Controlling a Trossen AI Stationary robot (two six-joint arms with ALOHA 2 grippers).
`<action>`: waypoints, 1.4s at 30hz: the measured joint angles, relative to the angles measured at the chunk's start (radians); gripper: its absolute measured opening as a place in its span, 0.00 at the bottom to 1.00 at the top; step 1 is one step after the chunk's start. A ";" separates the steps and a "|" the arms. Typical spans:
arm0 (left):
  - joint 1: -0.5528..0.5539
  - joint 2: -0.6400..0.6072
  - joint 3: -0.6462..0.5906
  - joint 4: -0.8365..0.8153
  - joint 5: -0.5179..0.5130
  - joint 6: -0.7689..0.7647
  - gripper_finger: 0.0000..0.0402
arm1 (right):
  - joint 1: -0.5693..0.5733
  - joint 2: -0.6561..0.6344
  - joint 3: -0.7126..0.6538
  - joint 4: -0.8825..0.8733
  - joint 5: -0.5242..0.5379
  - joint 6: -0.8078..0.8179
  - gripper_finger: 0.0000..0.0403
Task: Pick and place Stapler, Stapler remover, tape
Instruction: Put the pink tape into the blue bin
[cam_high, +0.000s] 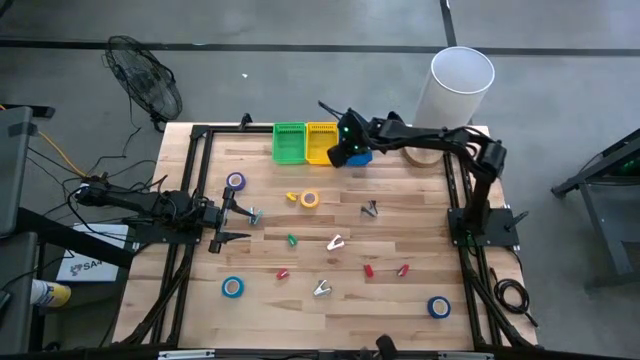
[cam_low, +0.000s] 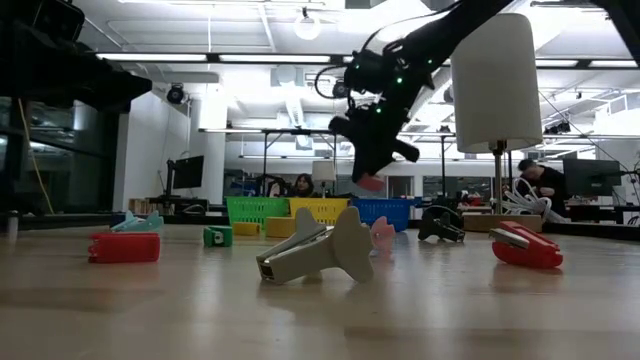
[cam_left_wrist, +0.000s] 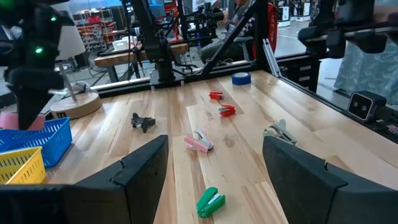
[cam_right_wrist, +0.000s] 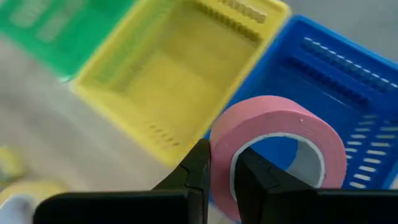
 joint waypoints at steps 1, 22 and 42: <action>0.000 0.000 0.000 0.000 0.000 0.000 0.64 | -0.006 0.010 0.008 -0.010 0.001 0.022 0.09; 0.000 0.000 0.000 0.000 0.000 0.000 0.64 | -0.035 0.052 -0.015 -0.081 0.037 0.107 0.12; 0.000 0.000 0.000 0.000 0.000 0.000 0.64 | -0.035 0.051 -0.016 -0.103 0.000 0.089 0.13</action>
